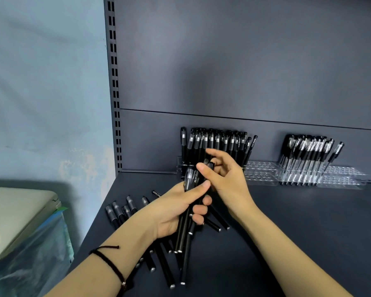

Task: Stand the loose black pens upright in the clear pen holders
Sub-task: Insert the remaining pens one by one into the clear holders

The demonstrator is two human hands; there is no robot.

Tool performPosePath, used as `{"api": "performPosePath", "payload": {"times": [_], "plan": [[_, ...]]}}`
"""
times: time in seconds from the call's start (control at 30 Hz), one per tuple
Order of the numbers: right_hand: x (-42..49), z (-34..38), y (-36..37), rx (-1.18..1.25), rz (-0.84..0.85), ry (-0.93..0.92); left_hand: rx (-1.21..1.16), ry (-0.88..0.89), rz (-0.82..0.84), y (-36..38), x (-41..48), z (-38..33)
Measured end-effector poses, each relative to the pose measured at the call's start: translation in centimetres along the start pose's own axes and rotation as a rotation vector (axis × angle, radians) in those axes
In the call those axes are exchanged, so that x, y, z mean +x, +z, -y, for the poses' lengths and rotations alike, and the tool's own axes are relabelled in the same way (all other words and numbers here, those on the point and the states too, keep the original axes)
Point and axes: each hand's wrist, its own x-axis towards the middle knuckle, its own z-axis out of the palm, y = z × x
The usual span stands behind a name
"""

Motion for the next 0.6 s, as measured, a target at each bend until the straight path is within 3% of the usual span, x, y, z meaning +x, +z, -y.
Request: {"api": "performPosePath", "payload": {"times": [0.1,0.3,0.47,0.53,0.6], "plan": [[0.0,0.1,-0.2,0.013,0.029,-0.029,-0.003,0.010,0.004,-0.4,0.2,-0.1],[0.0,-0.5,0.0,0.083,0.092,0.093,0.029,0.015,0.030,-0.5,-0.1,-0.1],[-0.1,-0.4,0.9,0.077,0.257,0.169,-0.159,0.033,-0.066,-1.4,0.3,-0.9],[0.1,-0.6,0.5,-0.013,0.225,0.189,-0.254,0.095,-0.137,-2.2,0.5,-1.4],[0.4,-1.2,-0.5,-0.318,0.211,0.171,-0.325,0.160,-0.215,-3.1,0.4,-1.9]]}}
